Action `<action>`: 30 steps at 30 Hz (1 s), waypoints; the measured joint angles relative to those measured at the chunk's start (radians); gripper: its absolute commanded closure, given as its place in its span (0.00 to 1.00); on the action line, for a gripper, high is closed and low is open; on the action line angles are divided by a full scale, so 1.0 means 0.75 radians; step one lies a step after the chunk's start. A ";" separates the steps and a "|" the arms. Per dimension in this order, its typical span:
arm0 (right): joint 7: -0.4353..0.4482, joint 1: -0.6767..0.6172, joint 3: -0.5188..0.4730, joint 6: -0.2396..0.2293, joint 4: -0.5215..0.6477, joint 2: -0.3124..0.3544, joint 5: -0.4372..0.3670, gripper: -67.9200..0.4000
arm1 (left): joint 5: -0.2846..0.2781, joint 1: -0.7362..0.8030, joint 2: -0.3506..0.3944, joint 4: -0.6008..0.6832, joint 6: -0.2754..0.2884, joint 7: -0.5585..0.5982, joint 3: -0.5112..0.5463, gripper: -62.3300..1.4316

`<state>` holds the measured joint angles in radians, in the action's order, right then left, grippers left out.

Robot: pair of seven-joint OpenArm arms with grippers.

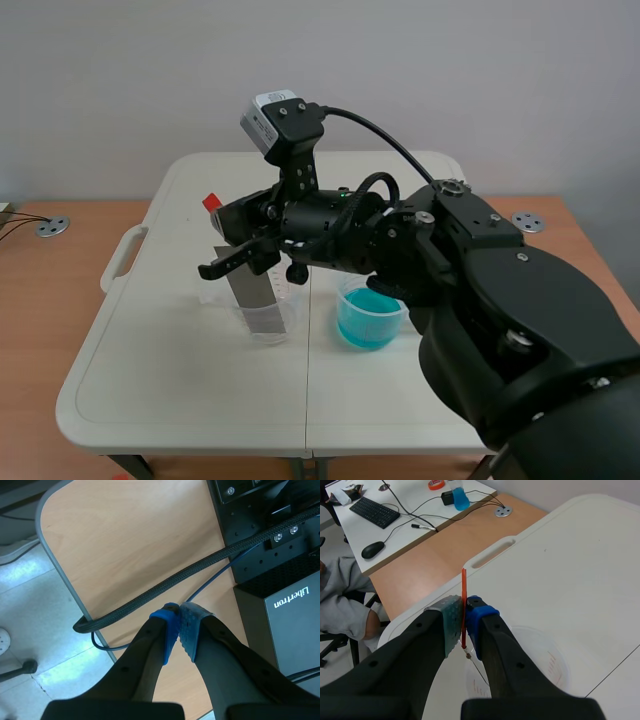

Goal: Hold the metal plate by the orange handle, dip it into the blue solution, take it out and point at it, then put the plate back in the beaker on the left.
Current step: 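Put the plate into the left beaker, then return to the home posture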

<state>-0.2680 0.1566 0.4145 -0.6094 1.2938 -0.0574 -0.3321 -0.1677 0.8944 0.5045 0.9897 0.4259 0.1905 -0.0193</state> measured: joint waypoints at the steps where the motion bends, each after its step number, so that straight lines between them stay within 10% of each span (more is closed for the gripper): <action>1: 0.003 0.000 0.000 0.000 -0.006 -0.001 -0.001 0.98 | 0.000 -0.001 0.000 0.000 0.000 0.000 0.000 0.95; 20: 0.003 0.002 -0.058 -0.001 -0.009 0.000 0.040 0.80 | 0.000 -0.011 -0.001 0.000 0.000 -0.020 0.000 0.93; 24: 0.034 0.002 -0.091 0.000 -0.009 0.016 0.040 0.77 | 0.000 -0.011 -0.002 0.000 0.000 -0.020 0.000 0.68; 30: 0.047 0.002 -0.134 -0.001 -0.009 0.026 0.071 0.69 | 0.000 -0.011 -0.005 0.000 -0.001 -0.020 0.000 0.01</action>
<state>-0.2329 0.1577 0.3141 -0.6098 1.2873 -0.0380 -0.2790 -0.1677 0.8860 0.5011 0.9897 0.4255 0.1757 -0.0193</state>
